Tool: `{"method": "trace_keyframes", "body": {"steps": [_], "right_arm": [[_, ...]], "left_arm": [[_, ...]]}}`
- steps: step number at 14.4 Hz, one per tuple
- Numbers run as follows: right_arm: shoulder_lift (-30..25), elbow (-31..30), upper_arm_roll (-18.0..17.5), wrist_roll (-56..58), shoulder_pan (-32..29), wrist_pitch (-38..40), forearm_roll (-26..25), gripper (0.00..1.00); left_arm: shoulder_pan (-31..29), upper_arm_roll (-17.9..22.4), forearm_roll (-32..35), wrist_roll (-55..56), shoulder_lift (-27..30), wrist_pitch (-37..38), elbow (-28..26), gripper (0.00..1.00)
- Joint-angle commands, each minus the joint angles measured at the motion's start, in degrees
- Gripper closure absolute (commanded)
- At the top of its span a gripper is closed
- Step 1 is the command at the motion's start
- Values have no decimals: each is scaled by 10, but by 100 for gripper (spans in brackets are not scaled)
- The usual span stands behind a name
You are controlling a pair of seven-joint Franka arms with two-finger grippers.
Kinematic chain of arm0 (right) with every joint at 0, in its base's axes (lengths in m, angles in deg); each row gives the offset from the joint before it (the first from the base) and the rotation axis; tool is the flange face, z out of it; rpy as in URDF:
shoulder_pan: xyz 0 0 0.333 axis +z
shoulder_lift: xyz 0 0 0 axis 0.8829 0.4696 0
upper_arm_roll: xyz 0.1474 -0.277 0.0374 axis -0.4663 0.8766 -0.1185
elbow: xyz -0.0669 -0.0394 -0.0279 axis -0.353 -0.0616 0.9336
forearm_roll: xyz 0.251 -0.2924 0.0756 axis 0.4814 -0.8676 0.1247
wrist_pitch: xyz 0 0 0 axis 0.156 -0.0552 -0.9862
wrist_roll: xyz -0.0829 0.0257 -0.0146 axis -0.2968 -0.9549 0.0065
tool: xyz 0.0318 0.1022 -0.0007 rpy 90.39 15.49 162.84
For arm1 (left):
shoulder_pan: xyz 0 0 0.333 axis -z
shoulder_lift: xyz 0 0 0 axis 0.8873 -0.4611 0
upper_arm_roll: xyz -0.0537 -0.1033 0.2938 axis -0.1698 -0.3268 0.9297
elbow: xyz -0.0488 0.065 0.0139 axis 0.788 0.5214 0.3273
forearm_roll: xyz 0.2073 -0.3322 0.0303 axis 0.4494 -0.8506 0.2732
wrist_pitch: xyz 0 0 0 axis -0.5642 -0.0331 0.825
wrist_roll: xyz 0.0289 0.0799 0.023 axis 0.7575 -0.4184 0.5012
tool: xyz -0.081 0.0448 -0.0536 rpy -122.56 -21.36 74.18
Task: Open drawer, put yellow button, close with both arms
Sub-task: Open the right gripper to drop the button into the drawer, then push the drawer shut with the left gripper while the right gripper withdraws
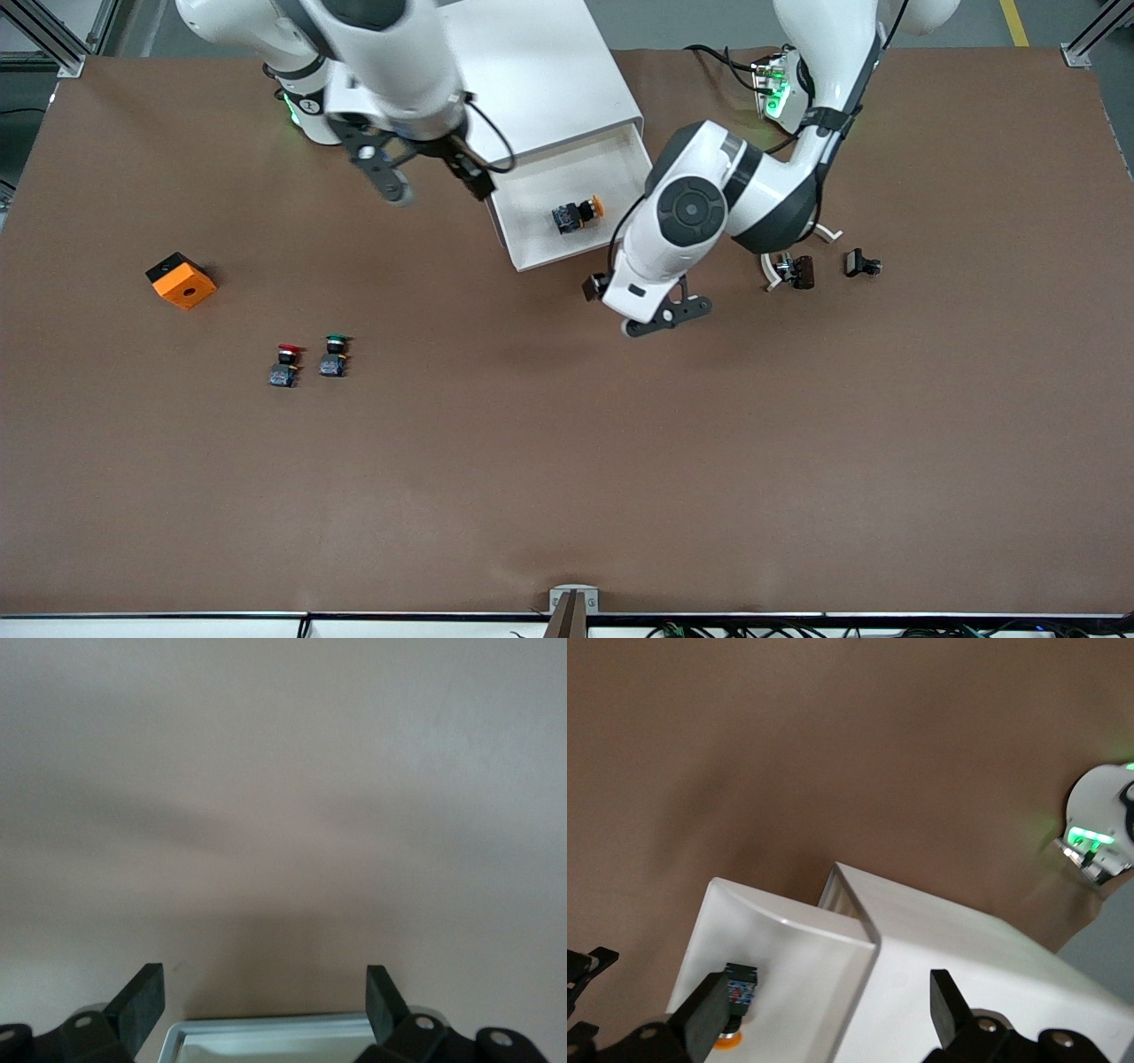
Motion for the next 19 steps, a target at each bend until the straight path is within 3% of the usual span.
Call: {"method": "trace_keyframes", "body": {"steps": [1, 6, 12, 15, 19], "right_arm": [[-47, -19, -6, 161, -76, 44, 8, 0], [-120, -80, -6, 408, -208, 58, -6, 0], [-140, -89, -6, 598, -298, 56, -60, 0], [-138, -94, -6, 650, -326, 38, -65, 0], [-163, -162, -6, 682, -345, -14, -71, 0]], "left_arm": [[0, -29, 22, -11, 40, -19, -57, 0], [-1, -81, 21, 12, 41, -12, -67, 0], [-5, -140, -16, 31, 42, -7, -72, 0], [-1, -165, -18, 43, 35, -7, -75, 0], [0, -187, -45, 62, 33, -7, -75, 0]]}}
